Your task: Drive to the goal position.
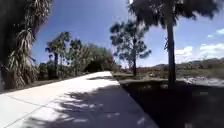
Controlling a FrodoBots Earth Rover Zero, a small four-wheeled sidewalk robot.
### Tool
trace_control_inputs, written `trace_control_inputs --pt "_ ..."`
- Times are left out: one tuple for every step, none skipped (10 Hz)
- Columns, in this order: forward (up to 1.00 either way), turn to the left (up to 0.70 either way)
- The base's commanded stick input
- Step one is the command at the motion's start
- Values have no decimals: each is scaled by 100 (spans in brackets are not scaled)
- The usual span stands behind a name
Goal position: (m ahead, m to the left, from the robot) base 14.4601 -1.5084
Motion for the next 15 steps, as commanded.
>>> trace_control_inputs --pt "70 0" --pt "70 0" --pt "70 0" --pt "70 9" --pt "70 35" --pt "70 30" --pt "70 12" --pt "70 0" --pt "70 0" --pt "70 0" --pt "70 0" --pt "70 0" --pt "70 0" --pt "70 3" --pt "70 15"
